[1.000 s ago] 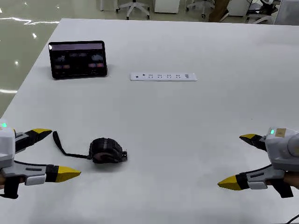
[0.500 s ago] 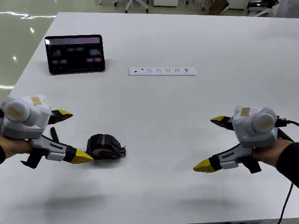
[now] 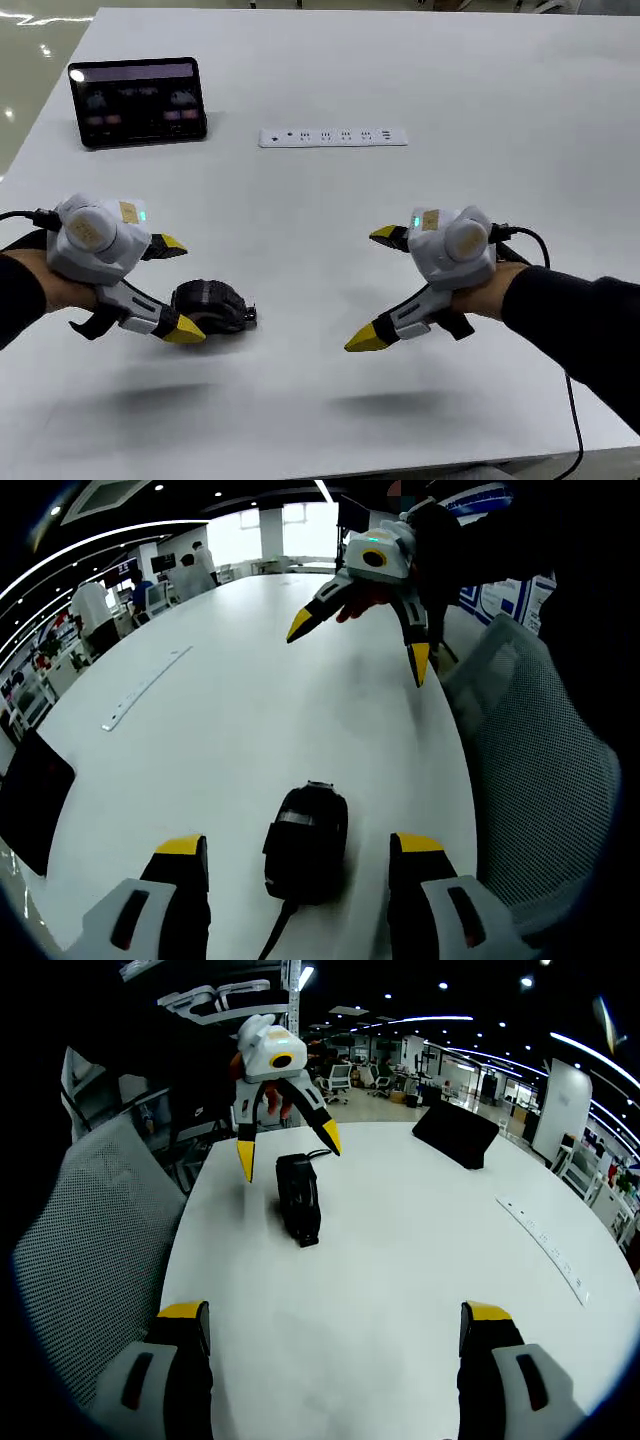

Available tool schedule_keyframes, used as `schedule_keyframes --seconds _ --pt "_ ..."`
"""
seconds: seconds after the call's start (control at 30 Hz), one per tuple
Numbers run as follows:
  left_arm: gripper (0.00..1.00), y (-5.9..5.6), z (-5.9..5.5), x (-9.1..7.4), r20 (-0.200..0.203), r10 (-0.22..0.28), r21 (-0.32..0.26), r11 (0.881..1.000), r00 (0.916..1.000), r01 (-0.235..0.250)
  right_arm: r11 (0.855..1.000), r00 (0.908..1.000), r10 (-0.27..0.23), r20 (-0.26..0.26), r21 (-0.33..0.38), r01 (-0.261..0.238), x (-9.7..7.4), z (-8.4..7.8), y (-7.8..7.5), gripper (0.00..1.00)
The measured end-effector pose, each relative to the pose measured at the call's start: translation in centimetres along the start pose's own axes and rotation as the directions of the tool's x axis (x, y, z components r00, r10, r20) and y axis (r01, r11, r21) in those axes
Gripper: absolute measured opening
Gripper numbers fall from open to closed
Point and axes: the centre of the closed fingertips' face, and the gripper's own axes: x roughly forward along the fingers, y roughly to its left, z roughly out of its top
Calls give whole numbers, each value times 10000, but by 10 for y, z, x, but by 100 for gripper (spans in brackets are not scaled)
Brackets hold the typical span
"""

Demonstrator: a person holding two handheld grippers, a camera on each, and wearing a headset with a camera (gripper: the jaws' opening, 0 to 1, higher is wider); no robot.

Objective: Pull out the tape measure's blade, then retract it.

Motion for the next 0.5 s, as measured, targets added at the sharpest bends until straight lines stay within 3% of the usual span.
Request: schedule_keyframes --seconds 0.07,0.1,0.17,0.23,0.3,0.37,0.5 --pt "55 -7 -2 4 -225 -523 -50 9986 9984 522 9994 9998 200 -96 -266 -202 10 1 5 96" --pt "54 -5 -2 7 -254 -378 28 9993 9990 379 9986 9990 432 -72 -298 -434 15 2 9 92" --pt "55 -2 -5 11 -491 -298 458 9984 9983 321 9981 9991 429 -46 -438 -431 24 5 10 88" --pt "52 -2 -6 16 -606 -456 478 9977 9971 485 9971 9983 589 -3 -481 -589 33 10 12 85" --pt "45 -4 -6 19 -648 -614 718 9952 9960 661 9964 9978 667 18 -528 -665 40 14 13 80" --pt "33 -4 -8 21 -968 -703 1029 9914 9928 802 9938 9953 945 -204 -572 -955 49 15 15 75" --pt "33 -4 -9 20 -1206 -686 1127 9902 9903 823 9883 9913 1295 -240 -787 -1310 62 26 17 66"
